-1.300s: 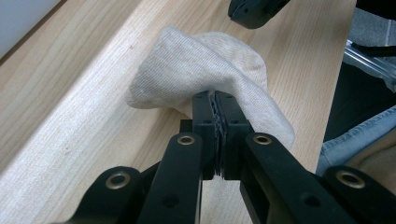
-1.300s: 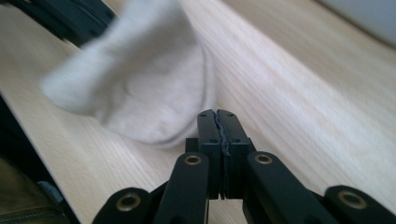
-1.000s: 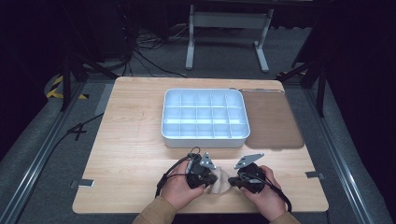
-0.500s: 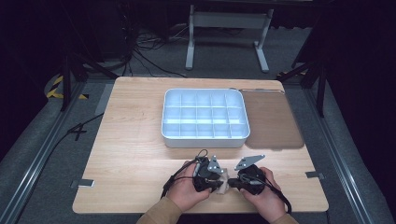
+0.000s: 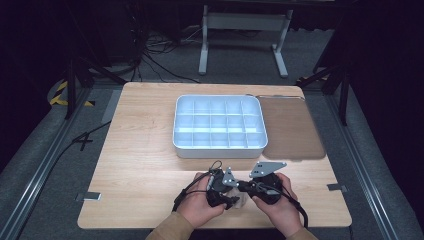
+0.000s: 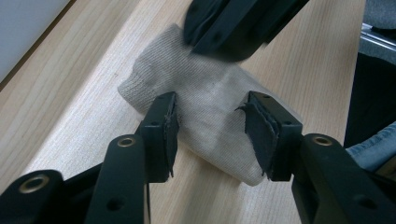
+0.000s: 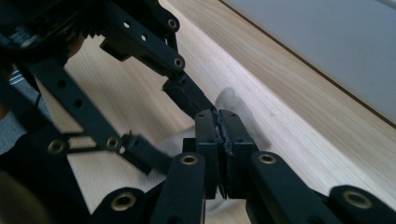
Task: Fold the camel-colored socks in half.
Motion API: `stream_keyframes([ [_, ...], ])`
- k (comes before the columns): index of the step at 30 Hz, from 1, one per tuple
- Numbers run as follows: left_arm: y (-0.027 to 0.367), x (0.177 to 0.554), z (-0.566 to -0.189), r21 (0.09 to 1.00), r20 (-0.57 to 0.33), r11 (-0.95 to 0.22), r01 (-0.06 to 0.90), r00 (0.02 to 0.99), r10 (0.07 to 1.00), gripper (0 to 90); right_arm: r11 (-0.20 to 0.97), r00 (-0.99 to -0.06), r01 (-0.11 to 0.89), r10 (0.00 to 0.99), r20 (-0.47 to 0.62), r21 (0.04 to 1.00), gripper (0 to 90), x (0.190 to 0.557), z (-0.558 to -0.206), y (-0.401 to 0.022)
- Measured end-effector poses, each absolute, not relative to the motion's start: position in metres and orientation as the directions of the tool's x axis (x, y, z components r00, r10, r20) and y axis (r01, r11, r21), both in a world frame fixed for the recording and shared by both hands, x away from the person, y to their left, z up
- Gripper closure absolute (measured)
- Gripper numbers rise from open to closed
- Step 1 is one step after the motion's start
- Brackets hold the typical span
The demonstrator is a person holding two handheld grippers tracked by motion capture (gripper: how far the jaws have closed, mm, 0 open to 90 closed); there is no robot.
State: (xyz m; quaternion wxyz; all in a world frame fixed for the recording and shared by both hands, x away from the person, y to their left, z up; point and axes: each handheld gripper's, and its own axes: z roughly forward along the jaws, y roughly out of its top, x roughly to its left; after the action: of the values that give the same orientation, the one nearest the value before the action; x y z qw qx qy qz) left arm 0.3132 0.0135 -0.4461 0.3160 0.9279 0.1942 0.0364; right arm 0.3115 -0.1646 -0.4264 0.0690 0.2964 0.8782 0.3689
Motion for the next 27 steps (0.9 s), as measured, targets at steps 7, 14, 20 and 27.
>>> stream_keyframes([
  [7,0.014,0.311,-0.446,0.605,-0.038,-0.728,0.323,0.925,0.378,46.6,0.558,-0.797,0.501,0.596,0.101,0.661,81.8,0.318,-0.438,-0.163],
  [14,0.011,0.308,-0.45,0.606,-0.036,-0.728,0.321,0.925,0.378,42.7,0.582,-0.779,0.524,0.623,0.073,0.622,70.0,0.32,-0.446,-0.166],
  [20,0.011,0.307,-0.45,0.6,-0.024,-0.736,0.312,0.928,0.373,41.1,0.567,-0.76,0.546,0.645,0.081,0.617,54.1,0.322,-0.45,-0.17],
  [27,0.012,0.308,-0.453,0.583,-0.057,-0.736,0.343,0.922,0.384,40.8,0.539,-0.732,0.61,0.664,0.152,0.581,45.3,0.323,-0.451,-0.172],
])
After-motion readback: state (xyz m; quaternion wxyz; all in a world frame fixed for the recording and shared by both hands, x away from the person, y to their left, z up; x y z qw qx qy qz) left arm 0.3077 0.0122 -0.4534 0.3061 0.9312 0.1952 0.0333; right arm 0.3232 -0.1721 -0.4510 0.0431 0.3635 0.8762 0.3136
